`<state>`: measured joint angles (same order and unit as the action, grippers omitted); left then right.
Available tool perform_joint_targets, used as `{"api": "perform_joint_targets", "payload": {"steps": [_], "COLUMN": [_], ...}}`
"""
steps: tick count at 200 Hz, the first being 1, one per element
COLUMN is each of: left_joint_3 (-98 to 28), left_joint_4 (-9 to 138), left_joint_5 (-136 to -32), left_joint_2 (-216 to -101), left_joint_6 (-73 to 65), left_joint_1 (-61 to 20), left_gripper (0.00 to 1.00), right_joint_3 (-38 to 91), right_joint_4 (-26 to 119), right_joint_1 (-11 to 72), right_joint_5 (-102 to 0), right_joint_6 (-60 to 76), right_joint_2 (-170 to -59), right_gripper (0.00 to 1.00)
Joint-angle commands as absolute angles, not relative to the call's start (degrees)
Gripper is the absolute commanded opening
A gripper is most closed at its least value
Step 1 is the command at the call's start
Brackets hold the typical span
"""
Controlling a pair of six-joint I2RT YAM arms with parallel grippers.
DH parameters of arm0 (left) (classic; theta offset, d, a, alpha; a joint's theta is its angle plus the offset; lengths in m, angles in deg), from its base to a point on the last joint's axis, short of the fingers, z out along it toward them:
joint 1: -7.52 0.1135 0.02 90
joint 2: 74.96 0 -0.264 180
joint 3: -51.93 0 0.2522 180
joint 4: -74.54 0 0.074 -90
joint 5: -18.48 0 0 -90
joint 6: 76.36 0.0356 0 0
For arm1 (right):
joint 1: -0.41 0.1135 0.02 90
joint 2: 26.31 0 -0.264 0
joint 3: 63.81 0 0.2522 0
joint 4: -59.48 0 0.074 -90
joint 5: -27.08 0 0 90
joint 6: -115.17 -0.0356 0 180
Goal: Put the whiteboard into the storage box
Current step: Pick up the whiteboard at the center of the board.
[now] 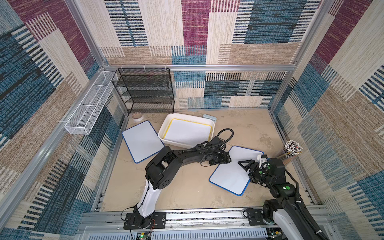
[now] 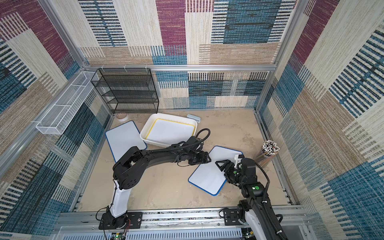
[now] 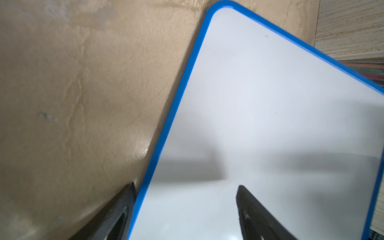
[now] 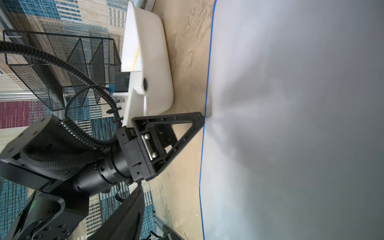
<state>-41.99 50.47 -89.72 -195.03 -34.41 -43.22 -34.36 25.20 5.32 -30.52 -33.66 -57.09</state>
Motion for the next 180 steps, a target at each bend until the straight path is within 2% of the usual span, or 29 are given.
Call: {"api": "perform_joint_targets", "payload": {"steps": [1,23,68,97,126,180], "left_joint_3": [-40.68,-40.50,-40.05,-40.14,-40.32,-40.85], "left_joint_4": [39.39,39.60,39.66,39.06,38.89,38.45], "left_joint_5": [-89.23,-89.20,-88.57,-88.11,-88.04,-87.53], "left_joint_2": [-195.99,-195.66,-194.54,-193.79,-193.35,-191.16], "left_joint_6": [-35.51,-35.57,-35.47,-35.12,-35.06,-34.99], "left_joint_1": [-43.43,-43.38,-43.37,-43.44,-43.39,-43.44], "left_gripper": [0.80,0.80,0.80,0.80,0.80,0.80], "right_joint_3": [-34.81,-35.34,-35.99,-35.56,-35.97,-33.90], "right_joint_4": [24.12,22.71,22.74,21.73,21.30,18.66], "right_joint_1": [5.33,5.33,5.33,5.29,5.33,5.33], "right_joint_5": [-30.82,-31.29,-30.92,-31.75,-32.20,-33.65], "right_joint_6": [-32.82,-32.57,-32.47,-31.87,-31.69,-29.94], "right_joint_2": [-55.14,-53.30,-52.23,-51.92,-51.87,-49.95], "right_gripper": [0.67,0.61,0.37,0.26,0.20,0.16]}}
